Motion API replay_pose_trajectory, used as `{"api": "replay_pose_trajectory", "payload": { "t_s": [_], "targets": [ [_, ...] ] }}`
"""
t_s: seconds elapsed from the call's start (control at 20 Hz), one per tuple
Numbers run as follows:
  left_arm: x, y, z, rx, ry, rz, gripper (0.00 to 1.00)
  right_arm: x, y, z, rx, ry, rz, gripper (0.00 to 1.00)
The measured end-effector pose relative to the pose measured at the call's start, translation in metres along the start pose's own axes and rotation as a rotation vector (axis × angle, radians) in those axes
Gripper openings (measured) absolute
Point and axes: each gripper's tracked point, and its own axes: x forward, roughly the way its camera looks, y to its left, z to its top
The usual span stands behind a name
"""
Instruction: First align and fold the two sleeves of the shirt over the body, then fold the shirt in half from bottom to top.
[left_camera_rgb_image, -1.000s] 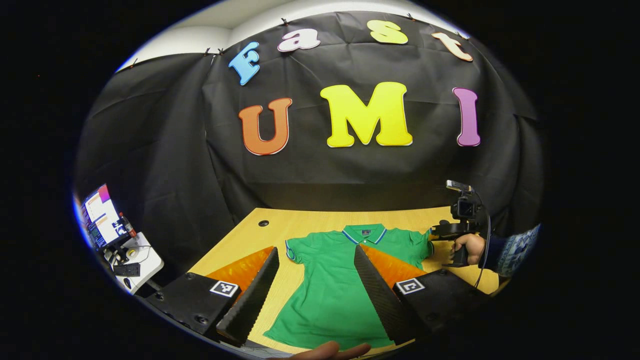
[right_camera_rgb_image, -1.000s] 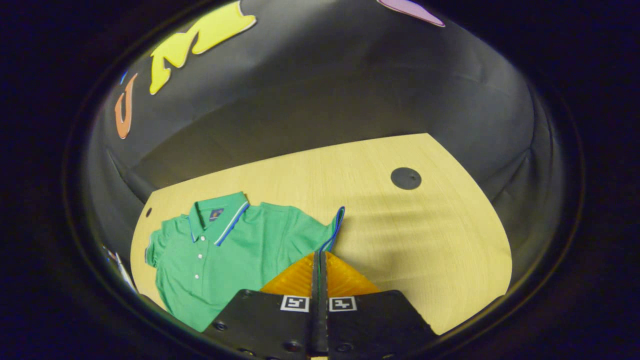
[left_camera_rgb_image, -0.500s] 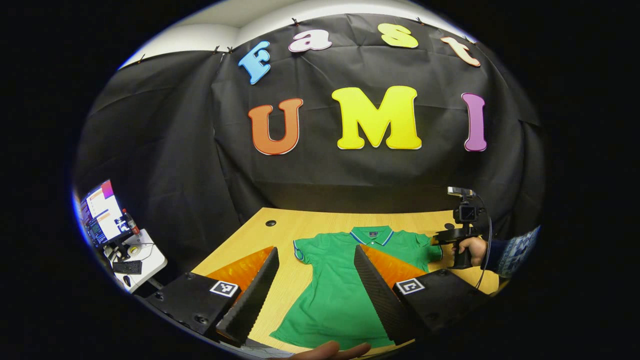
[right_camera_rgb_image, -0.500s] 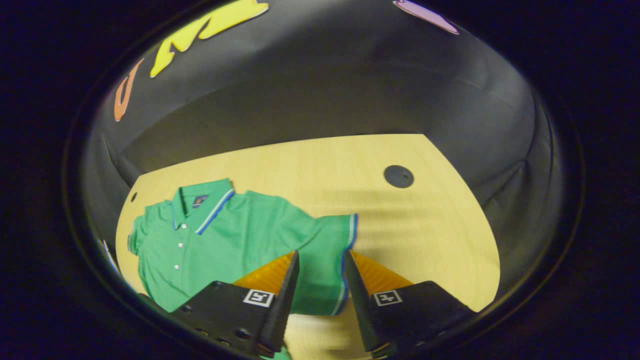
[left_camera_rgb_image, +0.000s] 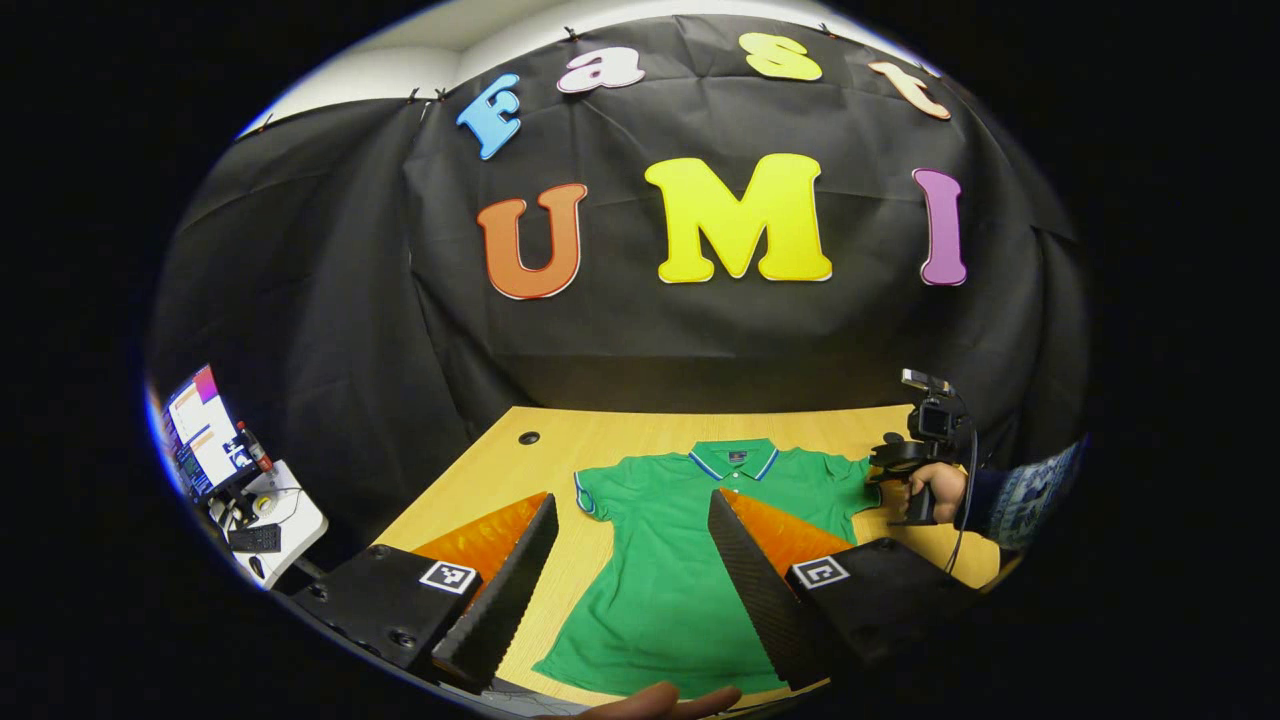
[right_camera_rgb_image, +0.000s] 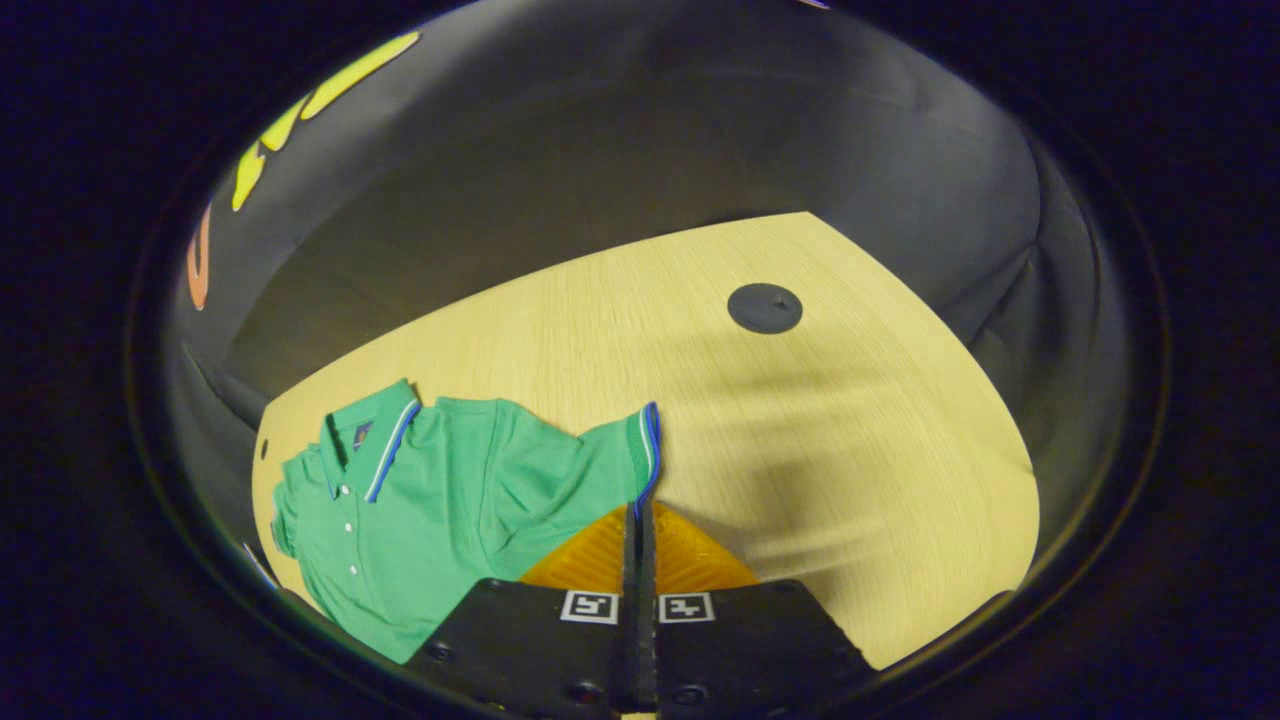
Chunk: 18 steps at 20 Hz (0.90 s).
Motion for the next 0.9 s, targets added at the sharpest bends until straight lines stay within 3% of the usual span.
{"api": "replay_pose_trajectory", "payload": {
  "t_s": [0.3, 0.9],
  "targets": [
    [0.004, 0.008, 0.007, -0.009, -0.021, 0.003, 0.98, -0.036, 0.034, 0.022, -0.062, -0.093, 0.063, 0.00],
    [-0.001, 0.055, -0.005, -0.079, -0.019, 0.032, 0.98, -0.053, 0.135, -0.012, -0.139, -0.074, 0.146, 0.00]
  ]
}}
